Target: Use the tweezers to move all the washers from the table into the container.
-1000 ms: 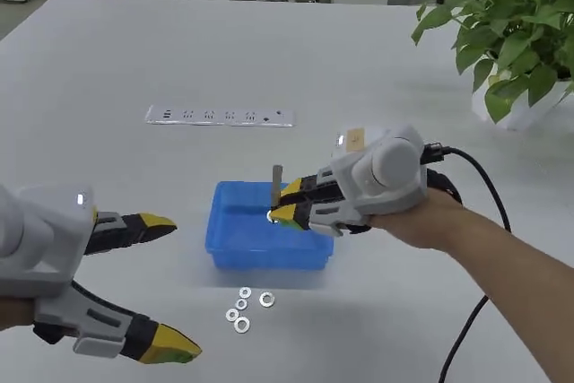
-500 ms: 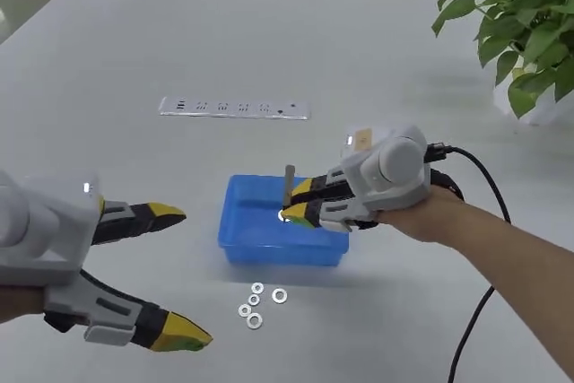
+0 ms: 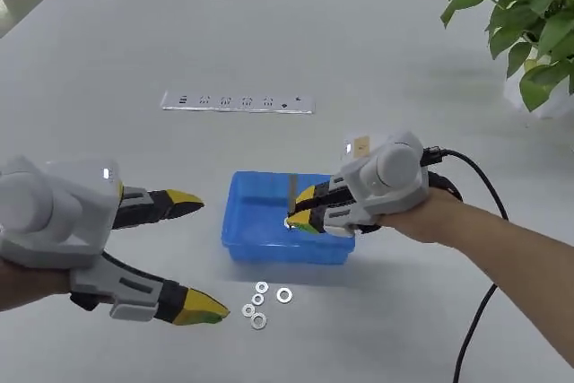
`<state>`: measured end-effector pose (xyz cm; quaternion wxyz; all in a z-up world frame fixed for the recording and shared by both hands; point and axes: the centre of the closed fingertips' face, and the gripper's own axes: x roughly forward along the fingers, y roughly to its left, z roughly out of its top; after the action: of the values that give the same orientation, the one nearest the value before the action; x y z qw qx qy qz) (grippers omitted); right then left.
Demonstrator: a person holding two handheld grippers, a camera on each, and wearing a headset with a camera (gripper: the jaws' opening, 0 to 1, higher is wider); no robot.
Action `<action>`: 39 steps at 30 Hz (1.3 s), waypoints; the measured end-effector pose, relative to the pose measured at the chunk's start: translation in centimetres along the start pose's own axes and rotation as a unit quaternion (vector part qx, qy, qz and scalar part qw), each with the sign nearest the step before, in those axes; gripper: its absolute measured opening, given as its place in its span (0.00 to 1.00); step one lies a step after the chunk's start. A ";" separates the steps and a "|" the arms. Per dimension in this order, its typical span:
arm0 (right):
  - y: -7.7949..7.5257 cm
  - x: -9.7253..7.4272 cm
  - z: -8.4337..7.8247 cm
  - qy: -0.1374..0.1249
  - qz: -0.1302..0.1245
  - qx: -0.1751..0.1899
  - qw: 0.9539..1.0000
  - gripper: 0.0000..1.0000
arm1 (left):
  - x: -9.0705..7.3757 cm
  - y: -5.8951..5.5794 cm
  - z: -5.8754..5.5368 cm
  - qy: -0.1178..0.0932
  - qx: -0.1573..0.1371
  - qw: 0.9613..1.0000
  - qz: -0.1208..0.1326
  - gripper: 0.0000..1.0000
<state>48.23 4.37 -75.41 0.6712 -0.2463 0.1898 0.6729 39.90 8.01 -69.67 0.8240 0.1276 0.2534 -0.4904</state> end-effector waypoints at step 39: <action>0.8 0.7 -1.4 0.012 0.028 -0.036 0.999 0.10 | 7.7 3.7 4.8 -0.017 0.089 0.996 -0.027 0.09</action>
<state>47.56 4.14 -77.00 0.6402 -0.2729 0.1804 0.6951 47.55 1.90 -69.97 0.8002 0.1851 0.1981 -0.5349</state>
